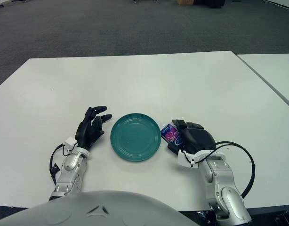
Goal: Put the gum into the plate.
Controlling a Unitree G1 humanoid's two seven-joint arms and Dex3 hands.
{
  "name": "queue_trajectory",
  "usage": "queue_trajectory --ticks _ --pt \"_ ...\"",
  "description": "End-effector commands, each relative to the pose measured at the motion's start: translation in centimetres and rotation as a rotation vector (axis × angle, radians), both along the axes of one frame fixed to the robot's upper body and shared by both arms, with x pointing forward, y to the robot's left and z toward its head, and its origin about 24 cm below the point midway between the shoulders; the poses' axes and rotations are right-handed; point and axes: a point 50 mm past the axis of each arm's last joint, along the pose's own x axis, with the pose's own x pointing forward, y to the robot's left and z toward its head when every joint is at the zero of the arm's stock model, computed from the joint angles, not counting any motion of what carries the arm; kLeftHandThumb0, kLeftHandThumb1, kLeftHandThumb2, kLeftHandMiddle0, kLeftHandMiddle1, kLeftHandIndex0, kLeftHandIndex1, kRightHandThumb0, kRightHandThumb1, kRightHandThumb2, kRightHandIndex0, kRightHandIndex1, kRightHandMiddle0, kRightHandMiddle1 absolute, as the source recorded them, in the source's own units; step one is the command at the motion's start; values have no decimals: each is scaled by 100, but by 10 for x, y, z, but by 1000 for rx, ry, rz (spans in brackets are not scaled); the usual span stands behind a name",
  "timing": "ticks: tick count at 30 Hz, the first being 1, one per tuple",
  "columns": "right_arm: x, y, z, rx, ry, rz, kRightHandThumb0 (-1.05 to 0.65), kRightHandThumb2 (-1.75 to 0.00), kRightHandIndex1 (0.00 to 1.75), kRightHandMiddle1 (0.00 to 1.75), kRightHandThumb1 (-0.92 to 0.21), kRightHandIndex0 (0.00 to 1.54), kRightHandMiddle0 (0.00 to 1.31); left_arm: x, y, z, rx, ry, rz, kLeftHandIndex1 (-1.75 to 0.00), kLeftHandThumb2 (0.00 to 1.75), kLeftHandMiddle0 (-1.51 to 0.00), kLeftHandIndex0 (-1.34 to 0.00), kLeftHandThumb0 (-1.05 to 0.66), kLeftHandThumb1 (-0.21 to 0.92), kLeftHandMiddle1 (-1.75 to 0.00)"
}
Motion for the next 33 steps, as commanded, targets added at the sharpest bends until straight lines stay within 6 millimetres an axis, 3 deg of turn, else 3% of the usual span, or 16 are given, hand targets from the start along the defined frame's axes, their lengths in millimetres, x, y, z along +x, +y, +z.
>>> queue_trajectory --ticks 1,17,33 --pt "-3 -1 -10 -1 41 -23 -105 -77 2 40 -92 28 0 -9 5 -14 11 86 -7 -129 80 -30 -10 -81 92 -107" --pt "-22 1 -14 -78 123 -42 -105 -79 4 38 -92 34 0 -10 6 -12 5 86 -4 -130 79 -32 -11 -79 92 -107" --pt "-24 2 -10 -181 199 -50 -101 -81 6 33 -92 39 0 -10 5 -10 -5 84 3 -130 79 -34 -13 -78 92 -108"
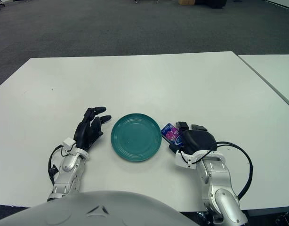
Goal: Put the gum into the plate.
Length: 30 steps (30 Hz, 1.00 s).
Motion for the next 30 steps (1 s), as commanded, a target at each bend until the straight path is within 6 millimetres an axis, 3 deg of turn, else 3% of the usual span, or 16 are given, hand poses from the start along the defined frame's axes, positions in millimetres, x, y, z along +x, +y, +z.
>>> queue_trajectory --ticks 1,16,30 --pt "-17 -2 -13 -18 114 -15 -101 -81 6 33 -92 39 0 -7 2 -11 -4 75 7 -130 79 -34 -13 -78 92 -109" --pt "-23 -5 -8 -138 182 52 -103 -76 3 33 -92 36 0 -9 1 -10 -17 71 13 -130 79 -35 -13 -76 92 -109" --pt "-20 -14 -17 -240 224 73 -105 -73 2 27 -92 35 0 -9 -2 -9 -15 80 33 -131 78 -32 -15 -76 92 -109"
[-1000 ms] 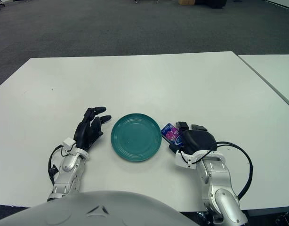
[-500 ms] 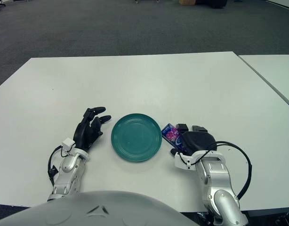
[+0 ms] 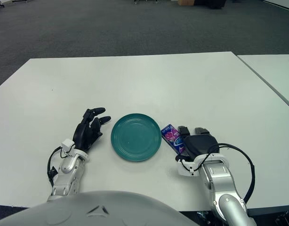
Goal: Put the gum into the plate.
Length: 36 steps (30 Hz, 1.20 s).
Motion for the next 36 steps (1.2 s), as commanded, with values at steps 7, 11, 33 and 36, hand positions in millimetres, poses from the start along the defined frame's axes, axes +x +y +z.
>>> queue_trajectory --ticks 7,11,33,36 --pt "-8 -12 -17 -23 85 -60 -101 -72 5 34 -92 41 0 -7 0 -10 13 74 17 -131 79 -33 -14 -76 92 -109" --pt "-7 -14 -17 -8 52 -81 -96 -69 32 69 -92 41 0 -7 0 -10 7 71 7 -131 79 -33 -13 -76 92 -109" --pt "0 -16 -27 71 -129 -66 -57 -67 175 175 -92 75 59 -5 3 -9 18 65 38 -136 78 -32 -14 -73 92 -113" --pt "1 -15 -28 87 -135 -75 -54 -66 175 175 -92 77 61 -4 4 -9 21 68 38 -136 78 -32 -13 -73 92 -114"
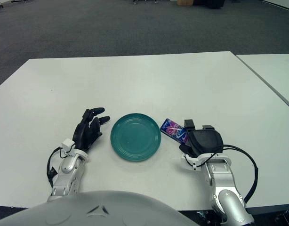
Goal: Put the gum into the plate.
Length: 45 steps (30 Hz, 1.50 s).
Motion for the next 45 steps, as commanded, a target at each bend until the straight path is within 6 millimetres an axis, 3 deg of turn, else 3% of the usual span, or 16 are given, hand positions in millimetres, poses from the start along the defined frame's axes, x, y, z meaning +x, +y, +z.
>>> queue_trajectory --ticks 1,12,15,18,29,36,45 --pt "-9 0 -17 41 93 -30 -53 -66 175 175 -92 77 61 -4 2 -10 5 61 14 -136 78 -32 -13 -73 92 -115" --pt "-5 4 -19 132 62 -81 -48 -62 175 175 -92 93 68 -3 5 -11 -6 67 12 -135 77 -34 -15 -74 92 -115" --pt "-5 5 -19 147 48 -84 -43 -86 175 175 -69 94 50 -3 6 -11 -8 68 9 -134 76 -34 -15 -74 92 -114" --pt "-4 6 -16 163 32 -81 -42 -95 175 175 -61 98 45 -3 7 -11 -14 69 7 -134 76 -35 -15 -74 92 -114" --pt "1 7 -10 192 -25 -81 -41 -99 175 175 -57 99 42 -2 8 -11 -22 70 14 -133 76 -35 -16 -73 92 -114" --pt "16 3 11 191 -87 -59 -41 -102 175 175 -55 104 43 -2 7 -11 -16 63 11 -132 77 -35 -16 -74 92 -113" --pt "21 7 45 226 -180 -35 -42 -106 175 175 -52 109 46 -2 7 -13 -16 73 -6 -131 78 -36 -14 -74 92 -109"
